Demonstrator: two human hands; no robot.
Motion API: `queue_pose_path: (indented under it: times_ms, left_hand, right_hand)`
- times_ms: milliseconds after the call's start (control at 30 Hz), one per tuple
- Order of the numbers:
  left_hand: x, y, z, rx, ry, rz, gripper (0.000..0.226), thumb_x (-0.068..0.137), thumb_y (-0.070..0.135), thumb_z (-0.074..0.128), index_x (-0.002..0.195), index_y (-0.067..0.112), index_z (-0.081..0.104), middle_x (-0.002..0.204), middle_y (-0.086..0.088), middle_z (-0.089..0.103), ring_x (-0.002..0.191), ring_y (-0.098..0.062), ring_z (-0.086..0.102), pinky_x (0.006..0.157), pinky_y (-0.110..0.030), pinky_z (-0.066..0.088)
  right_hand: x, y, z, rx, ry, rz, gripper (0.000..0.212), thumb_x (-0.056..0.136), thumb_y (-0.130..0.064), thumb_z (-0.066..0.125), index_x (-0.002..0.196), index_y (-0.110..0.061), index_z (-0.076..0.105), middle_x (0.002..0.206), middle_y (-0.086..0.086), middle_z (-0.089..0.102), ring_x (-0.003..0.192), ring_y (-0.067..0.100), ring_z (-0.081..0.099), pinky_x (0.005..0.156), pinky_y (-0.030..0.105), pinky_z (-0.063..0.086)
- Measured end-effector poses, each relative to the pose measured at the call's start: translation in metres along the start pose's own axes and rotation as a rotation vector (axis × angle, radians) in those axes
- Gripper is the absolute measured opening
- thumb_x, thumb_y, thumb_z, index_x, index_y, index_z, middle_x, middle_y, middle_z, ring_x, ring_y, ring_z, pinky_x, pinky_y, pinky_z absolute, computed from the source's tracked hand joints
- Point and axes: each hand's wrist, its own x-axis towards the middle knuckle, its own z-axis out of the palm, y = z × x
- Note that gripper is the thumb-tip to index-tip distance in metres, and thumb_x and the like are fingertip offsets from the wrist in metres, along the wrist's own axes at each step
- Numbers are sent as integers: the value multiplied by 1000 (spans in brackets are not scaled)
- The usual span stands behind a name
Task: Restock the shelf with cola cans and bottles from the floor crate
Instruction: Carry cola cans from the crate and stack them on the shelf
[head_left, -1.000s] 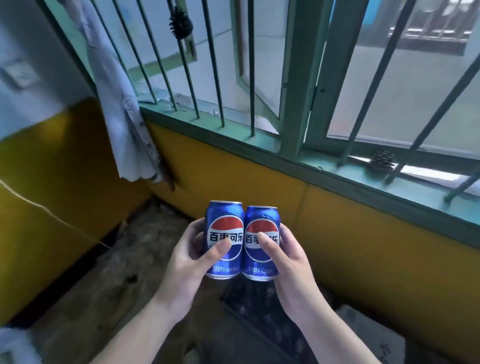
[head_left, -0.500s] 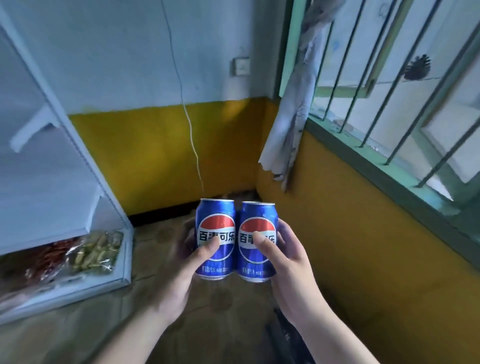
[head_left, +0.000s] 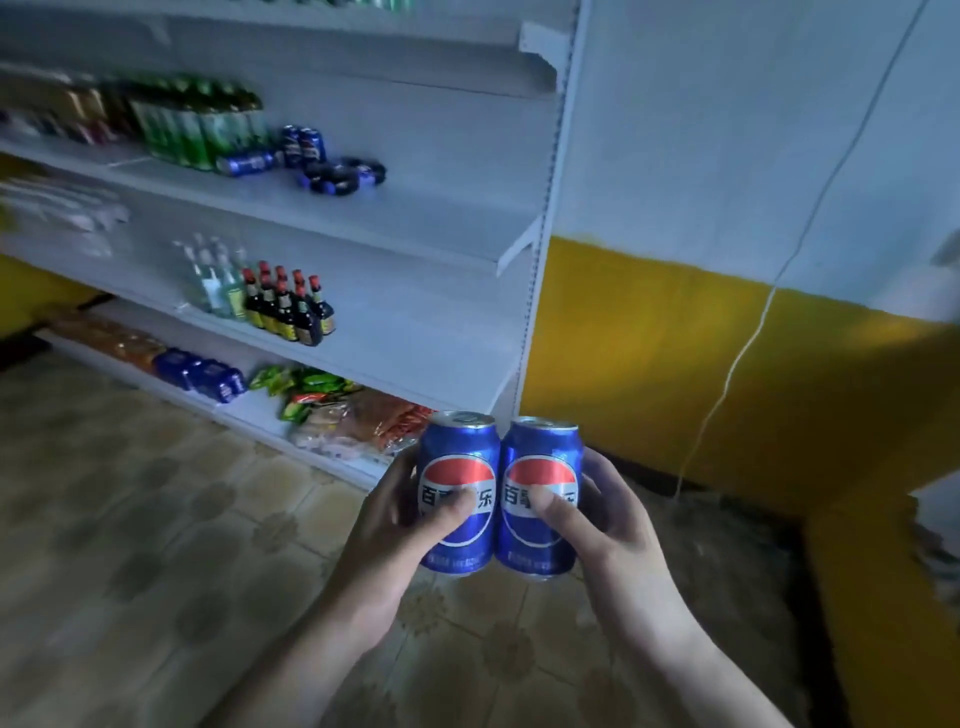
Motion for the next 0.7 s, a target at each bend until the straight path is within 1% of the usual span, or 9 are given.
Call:
queue_pose_path:
  times_ms: [67, 133, 233, 333, 433, 500, 567, 633, 700]
  left_hand:
    - [3, 4, -22, 23, 64, 20, 53, 77, 36, 78, 127, 28, 65, 126, -11, 71, 116, -34, 68, 98, -53, 54]
    - [8, 5, -42, 44, 128, 23, 54, 78, 37, 77, 129, 26, 63, 126, -11, 70, 115, -35, 68, 99, -58, 52]
    - [24, 2, -66, 57, 222, 6, 56, 77, 37, 77, 129, 23, 63, 124, -12, 71, 113, -35, 69, 97, -58, 54]
    - [49, -3, -89, 75, 337, -16, 60, 73, 41, 79, 128, 22, 63, 121, -11, 72, 109, -34, 70, 94, -56, 57]
    - [78, -4, -105, 85, 411, -17, 59, 72, 41, 80, 127, 22, 64, 119, -12, 72, 108, -35, 71, 94, -59, 56]
    - [107, 3, -116, 114, 423, -38, 58, 73, 38, 80, 126, 23, 65, 119, -11, 73, 108, -33, 71, 93, -52, 58]
    - [133, 16, -130, 133, 427, -58, 59, 70, 36, 81, 126, 25, 65, 119, -10, 73, 108, -30, 71, 91, -41, 60]
    - [155, 29, -145, 170, 454, -77, 58, 70, 37, 83, 125, 29, 67, 120, -7, 73, 110, -27, 71, 91, -38, 60]
    - [171, 39, -160, 199, 493, -72, 56, 69, 39, 83, 123, 34, 69, 121, -4, 74, 110, -24, 71, 89, -34, 60]
  right_hand:
    - [22, 1, 19, -17, -86, 4, 47, 87, -27, 79, 130, -20, 61, 119, 9, 74, 111, 30, 71, 94, 47, 58]
    - [44, 4, 35, -39, -158, 9, 50, 84, -29, 78, 130, -20, 61, 119, 11, 73, 112, 32, 70, 94, 50, 58]
    - [80, 12, 53, -73, -248, 14, 55, 82, -28, 80, 132, -20, 59, 122, 9, 73, 111, 30, 71, 95, 54, 57]
    - [123, 28, 68, -96, -326, 63, 58, 79, -29, 82, 131, -21, 58, 121, 6, 73, 111, 27, 71, 96, 54, 57]
    - [169, 38, 77, -128, -417, 115, 56, 83, -24, 83, 132, -20, 56, 120, 5, 73, 110, 25, 71, 95, 52, 58]
    - [211, 37, 84, -172, -480, 130, 56, 83, -20, 81, 132, -22, 56, 118, 1, 74, 109, 23, 72, 92, 45, 60]
    - [252, 33, 96, -194, -545, 128, 56, 82, -24, 82, 131, -25, 55, 117, -3, 74, 107, 19, 73, 89, 41, 62]
    - [290, 33, 110, -210, -623, 148, 61, 78, -31, 83, 132, -27, 55, 116, -3, 74, 106, 17, 73, 91, 42, 61]
    - [322, 33, 129, -206, -700, 161, 62, 77, -31, 83, 132, -25, 55, 116, 0, 75, 106, 19, 73, 92, 43, 60]
